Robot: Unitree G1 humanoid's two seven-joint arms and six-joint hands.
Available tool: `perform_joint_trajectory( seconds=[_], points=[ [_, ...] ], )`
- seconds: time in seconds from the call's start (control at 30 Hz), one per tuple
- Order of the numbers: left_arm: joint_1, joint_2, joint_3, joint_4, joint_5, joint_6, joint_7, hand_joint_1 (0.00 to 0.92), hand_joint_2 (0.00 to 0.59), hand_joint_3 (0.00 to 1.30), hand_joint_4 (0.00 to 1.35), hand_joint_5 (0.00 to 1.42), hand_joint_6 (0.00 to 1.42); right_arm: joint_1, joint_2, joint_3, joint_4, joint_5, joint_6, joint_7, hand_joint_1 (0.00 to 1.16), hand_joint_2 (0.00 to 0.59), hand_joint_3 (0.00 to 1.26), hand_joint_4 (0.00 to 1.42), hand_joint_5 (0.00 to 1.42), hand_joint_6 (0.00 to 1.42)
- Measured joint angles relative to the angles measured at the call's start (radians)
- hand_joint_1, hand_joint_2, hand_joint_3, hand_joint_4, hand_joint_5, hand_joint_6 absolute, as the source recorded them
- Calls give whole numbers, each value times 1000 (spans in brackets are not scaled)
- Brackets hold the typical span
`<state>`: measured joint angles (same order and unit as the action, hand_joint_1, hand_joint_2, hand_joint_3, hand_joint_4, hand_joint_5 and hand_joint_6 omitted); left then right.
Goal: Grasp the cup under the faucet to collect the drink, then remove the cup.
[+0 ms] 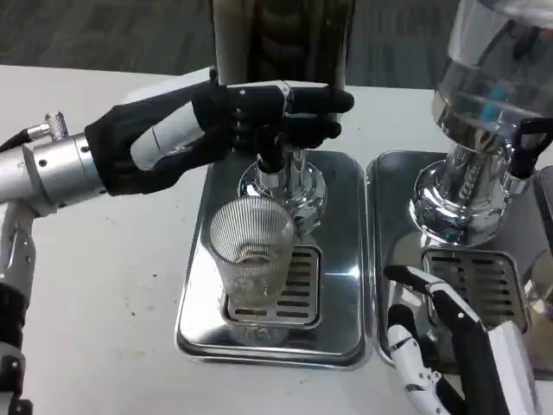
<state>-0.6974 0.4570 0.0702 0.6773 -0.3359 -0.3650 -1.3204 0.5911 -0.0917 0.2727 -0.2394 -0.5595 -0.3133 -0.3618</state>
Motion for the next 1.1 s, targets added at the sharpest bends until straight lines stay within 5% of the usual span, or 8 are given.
perform_joint_trajectory(
  seconds=[1.1],
  points=[
    [30, 36, -71, -33, 67, -263, 76, 0, 65, 185, 54, 101, 121, -29, -1, -11, 1, 5, 0, 22, 241, 426, 326, 234, 186, 111]
  ],
)
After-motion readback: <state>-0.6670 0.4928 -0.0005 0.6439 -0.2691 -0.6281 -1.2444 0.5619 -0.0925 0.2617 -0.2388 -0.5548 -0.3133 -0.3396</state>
